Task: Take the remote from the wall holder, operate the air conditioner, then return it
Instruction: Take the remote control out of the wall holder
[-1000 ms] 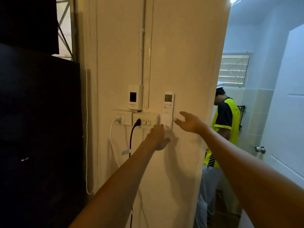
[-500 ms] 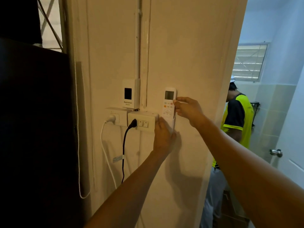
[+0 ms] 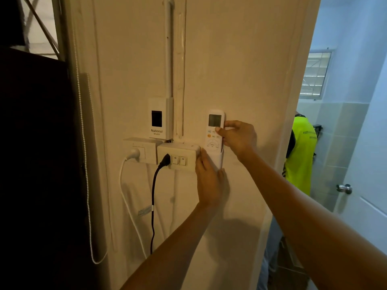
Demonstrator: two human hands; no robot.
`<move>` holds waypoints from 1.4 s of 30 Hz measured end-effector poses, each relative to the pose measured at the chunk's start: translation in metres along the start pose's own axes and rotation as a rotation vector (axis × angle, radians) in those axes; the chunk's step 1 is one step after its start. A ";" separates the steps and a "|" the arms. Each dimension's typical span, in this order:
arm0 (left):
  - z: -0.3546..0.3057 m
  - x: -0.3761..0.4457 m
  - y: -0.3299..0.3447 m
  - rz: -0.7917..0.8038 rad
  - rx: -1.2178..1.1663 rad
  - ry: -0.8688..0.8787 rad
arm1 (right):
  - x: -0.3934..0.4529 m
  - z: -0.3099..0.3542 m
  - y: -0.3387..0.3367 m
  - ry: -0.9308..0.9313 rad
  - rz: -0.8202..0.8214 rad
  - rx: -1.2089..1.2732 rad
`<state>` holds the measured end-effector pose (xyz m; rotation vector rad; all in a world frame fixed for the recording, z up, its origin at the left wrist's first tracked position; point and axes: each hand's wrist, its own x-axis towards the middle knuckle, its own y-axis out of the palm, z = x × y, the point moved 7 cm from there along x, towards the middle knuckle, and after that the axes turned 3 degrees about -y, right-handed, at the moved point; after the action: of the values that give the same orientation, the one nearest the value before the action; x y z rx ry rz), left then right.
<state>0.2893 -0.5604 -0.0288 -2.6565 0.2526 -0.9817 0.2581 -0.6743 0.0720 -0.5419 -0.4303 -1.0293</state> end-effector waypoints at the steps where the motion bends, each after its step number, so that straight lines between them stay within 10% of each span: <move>1: 0.000 0.000 0.000 -0.002 -0.015 -0.003 | 0.000 -0.001 0.000 0.006 -0.011 0.001; 42: -0.008 0.007 -0.027 0.136 -0.175 0.022 | 0.009 0.046 -0.047 -0.002 0.011 0.113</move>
<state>0.2913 -0.5388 -0.0099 -2.7415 0.5402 -0.9870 0.2165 -0.6716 0.1235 -0.4444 -0.4839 -0.9877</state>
